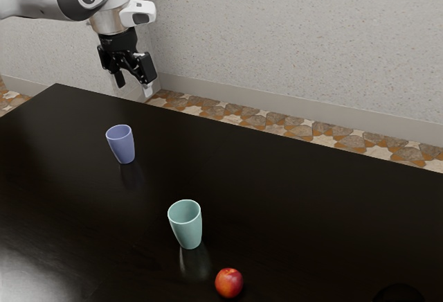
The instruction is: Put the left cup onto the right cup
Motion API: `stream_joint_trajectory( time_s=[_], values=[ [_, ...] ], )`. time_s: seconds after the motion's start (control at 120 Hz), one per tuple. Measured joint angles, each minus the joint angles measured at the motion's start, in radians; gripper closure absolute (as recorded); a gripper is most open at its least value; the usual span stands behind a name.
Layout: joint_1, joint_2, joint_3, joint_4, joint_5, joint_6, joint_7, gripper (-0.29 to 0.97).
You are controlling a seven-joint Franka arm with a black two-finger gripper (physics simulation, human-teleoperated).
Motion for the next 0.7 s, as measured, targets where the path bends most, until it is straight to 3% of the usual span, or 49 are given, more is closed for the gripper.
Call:
stream_joint_trajectory(
  time_s=[0.333, 0.442, 0.7],
  values=[
    [-0.004, 0.004, 0.002, 0.002, 0.001, -0.004, 0.008, 0.00],
    [-0.045, 0.029, 0.083, 0.022, -0.022, -0.020, 0.010, 0.00],
    [0.071, 0.194, 0.118, 0.160, -0.031, -0.040, 0.031, 0.00]
  ],
)
